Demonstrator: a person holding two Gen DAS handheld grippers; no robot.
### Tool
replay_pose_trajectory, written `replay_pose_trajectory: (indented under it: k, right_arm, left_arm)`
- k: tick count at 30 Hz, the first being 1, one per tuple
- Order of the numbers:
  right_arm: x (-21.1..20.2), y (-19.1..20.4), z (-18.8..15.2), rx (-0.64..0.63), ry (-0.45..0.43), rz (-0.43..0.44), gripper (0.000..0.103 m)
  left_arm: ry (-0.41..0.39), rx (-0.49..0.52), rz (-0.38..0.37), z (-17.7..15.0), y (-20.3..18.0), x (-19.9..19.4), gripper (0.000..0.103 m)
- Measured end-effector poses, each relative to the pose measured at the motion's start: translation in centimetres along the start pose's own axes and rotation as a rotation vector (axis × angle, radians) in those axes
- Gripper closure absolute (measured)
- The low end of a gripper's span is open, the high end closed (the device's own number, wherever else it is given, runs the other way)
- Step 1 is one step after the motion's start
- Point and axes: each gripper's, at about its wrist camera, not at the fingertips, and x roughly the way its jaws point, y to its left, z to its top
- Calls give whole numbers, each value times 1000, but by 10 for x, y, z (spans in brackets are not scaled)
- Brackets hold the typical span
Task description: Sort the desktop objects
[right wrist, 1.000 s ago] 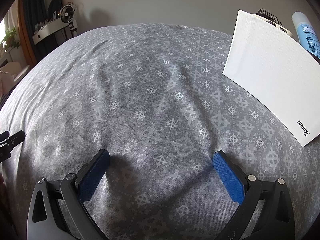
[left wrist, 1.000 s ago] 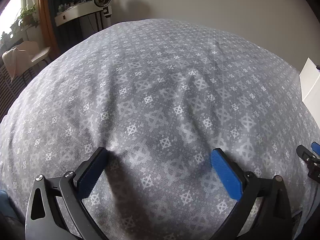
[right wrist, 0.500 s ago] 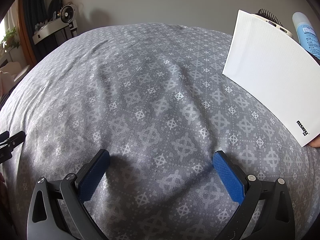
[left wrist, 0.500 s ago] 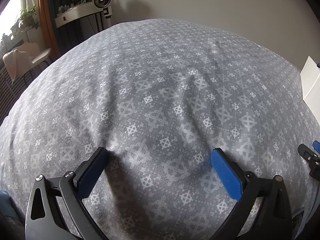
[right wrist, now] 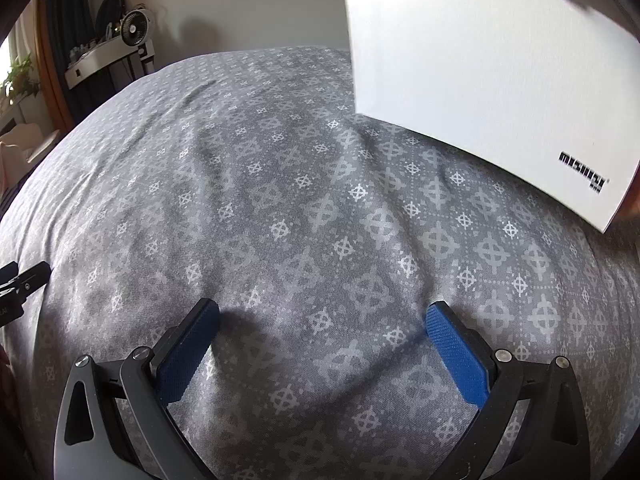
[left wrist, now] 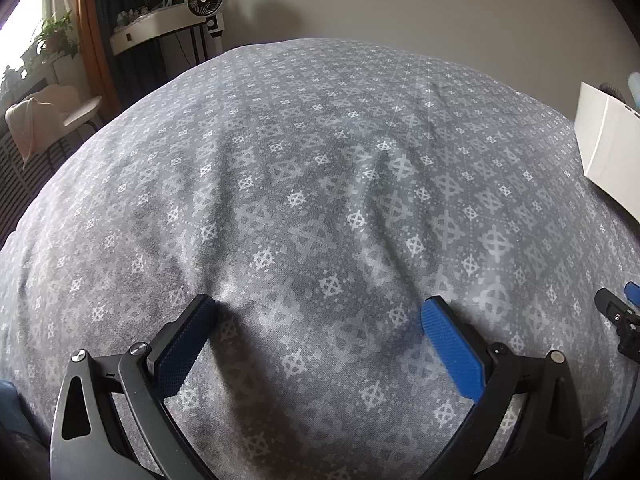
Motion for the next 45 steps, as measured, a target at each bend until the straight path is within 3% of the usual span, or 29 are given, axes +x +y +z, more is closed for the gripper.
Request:
replay_pose_trajectory:
  k: [45]
  right_arm:
    - [7, -8, 6, -11, 2, -2, 0]
  left_arm:
    - [-1, -6, -8, -2, -7, 0, 0]
